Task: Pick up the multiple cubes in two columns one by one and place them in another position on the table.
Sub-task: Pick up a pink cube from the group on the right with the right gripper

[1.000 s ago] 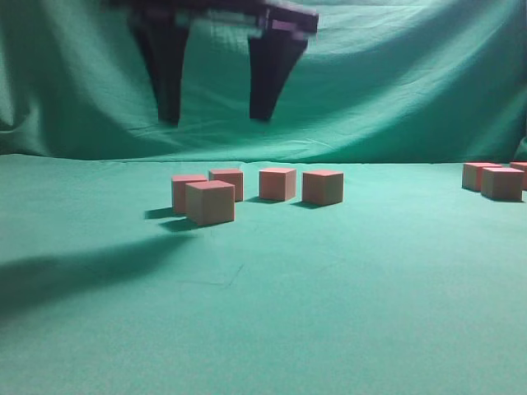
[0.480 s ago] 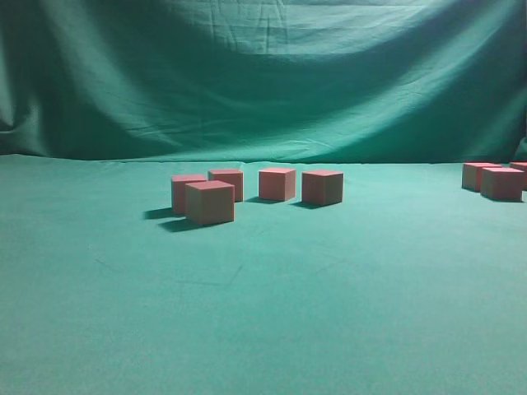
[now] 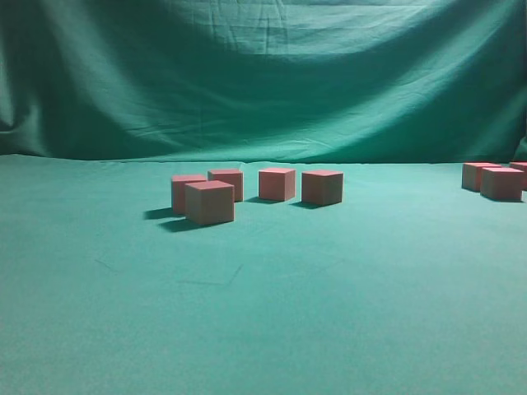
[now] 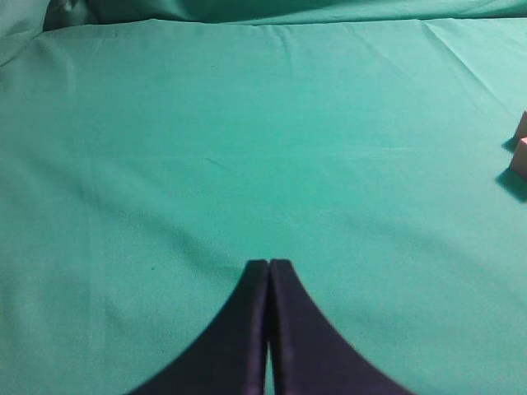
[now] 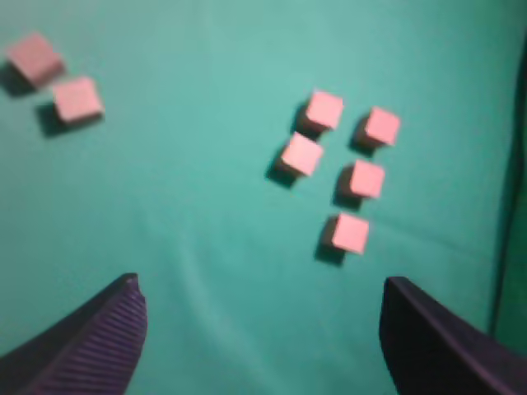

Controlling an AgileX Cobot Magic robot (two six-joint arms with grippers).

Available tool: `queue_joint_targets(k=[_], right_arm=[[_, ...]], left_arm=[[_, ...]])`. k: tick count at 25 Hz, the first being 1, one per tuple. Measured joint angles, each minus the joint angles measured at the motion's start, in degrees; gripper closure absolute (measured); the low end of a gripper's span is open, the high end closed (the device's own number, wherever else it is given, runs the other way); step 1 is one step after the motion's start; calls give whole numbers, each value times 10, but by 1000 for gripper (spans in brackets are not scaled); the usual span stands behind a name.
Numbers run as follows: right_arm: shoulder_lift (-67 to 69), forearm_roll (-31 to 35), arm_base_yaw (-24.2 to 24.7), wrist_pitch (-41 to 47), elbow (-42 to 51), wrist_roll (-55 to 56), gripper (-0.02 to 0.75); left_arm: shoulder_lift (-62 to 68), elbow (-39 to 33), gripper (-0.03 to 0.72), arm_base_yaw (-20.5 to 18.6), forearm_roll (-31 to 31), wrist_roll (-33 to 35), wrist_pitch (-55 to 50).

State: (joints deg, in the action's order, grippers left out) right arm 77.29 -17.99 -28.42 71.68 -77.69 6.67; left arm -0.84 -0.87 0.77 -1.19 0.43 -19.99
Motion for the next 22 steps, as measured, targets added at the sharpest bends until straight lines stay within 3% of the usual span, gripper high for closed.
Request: queue_joint_targets(k=[7,12,16,22], right_arm=[[-8,44,165,-100,161,44,148],[39,83,245,-160,196,46,148],[106,116,283,-214,196,15,148],[186,140,286,-292,196,-30,148]], left_arm=[[0,0,688,0,0,0,0],[0,0,688,0,0,0,0],[0,0,688,0,0,0,0],[0,0,688,0,0,0,0]])
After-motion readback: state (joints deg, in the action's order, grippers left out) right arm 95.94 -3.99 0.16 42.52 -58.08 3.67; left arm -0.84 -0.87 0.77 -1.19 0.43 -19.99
